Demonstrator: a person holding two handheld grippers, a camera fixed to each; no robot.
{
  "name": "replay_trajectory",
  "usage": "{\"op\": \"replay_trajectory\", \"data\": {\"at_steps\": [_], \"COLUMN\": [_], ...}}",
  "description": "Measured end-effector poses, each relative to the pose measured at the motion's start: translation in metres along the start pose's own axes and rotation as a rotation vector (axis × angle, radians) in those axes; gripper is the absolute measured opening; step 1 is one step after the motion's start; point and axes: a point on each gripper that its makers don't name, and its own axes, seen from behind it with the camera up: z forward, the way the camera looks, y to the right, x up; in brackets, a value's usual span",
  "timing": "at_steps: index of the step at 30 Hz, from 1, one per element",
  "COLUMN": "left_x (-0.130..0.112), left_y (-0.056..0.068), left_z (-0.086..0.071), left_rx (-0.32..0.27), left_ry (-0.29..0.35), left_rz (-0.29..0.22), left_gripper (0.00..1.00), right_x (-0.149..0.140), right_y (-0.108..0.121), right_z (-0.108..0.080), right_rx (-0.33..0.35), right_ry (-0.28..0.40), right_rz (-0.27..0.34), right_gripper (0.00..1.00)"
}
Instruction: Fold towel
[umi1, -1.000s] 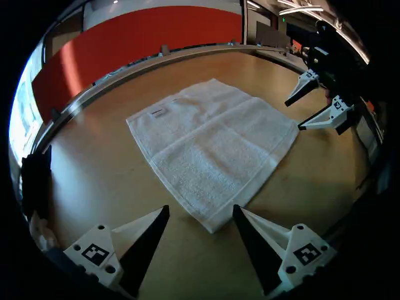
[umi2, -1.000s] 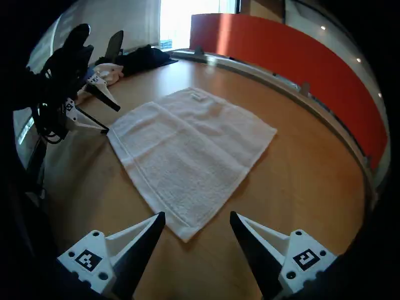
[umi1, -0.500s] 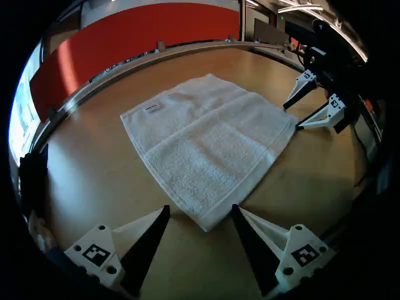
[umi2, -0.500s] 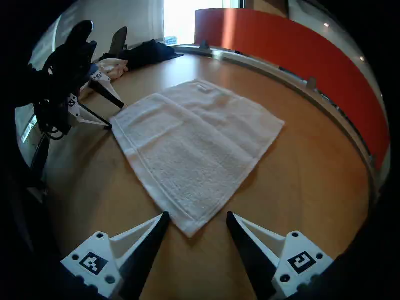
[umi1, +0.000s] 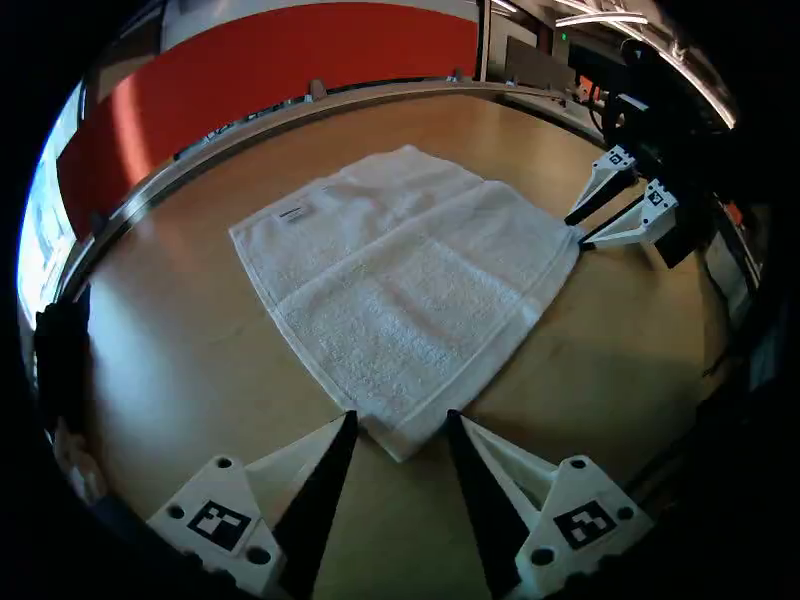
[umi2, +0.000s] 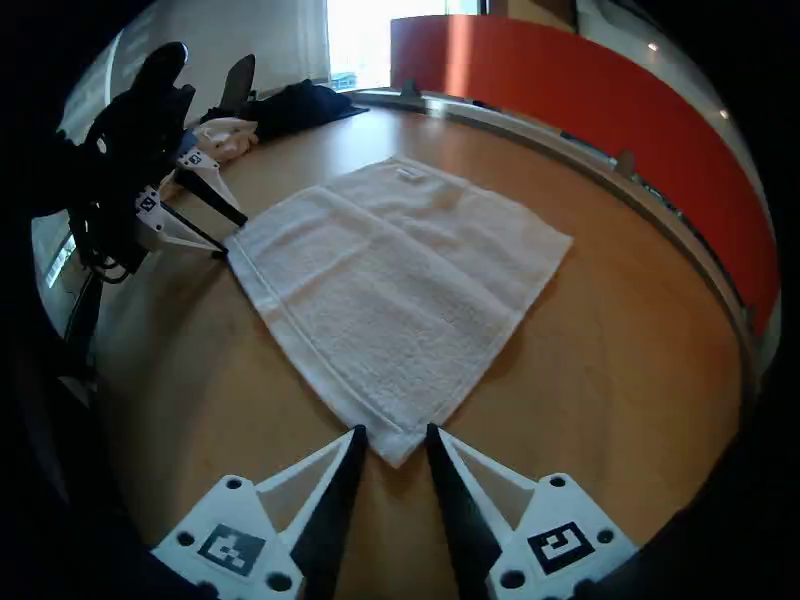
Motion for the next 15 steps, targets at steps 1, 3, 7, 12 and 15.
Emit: {"op": "replay_trajectory", "data": {"at_steps": [1,3,7,12,15], "left_x": [0.0002,0.0006,0.0017,0.0043,0.0051], "left_y": [0.0008,0.0022,0.0006,-0.0036,-0.0031], "left_z": [0.0002,0.0005,0.0012,0.0029,0.0027], "left_rx": [-0.001,-0.002,0.004,0.020,0.017], "left_ry": [-0.001,-0.005,-0.011,-0.015,-0.017], "left_rz": [0.001,0.002,-0.003,-0.027,-0.036], "left_gripper": [0.58,0.54,0.45,0.19,0.18], "right_x": [0.0001,0.0002,0.0004,0.0011,0.0038], "right_y": [-0.0002,-0.0005,-0.0019,-0.0086,-0.0077], "right_z": [0.0002,0.0006,0.0017,0.0021,0.0010], "right_rx": [0.001,0.002,0.008,0.031,0.018], "right_ry": [0.000,-0.001,-0.001,0.000,0.009], "right_rz": [0.000,0.000,0.001,0.006,0.008], "right_gripper": [0.40,0.38,0.23,0.17,0.16]}}
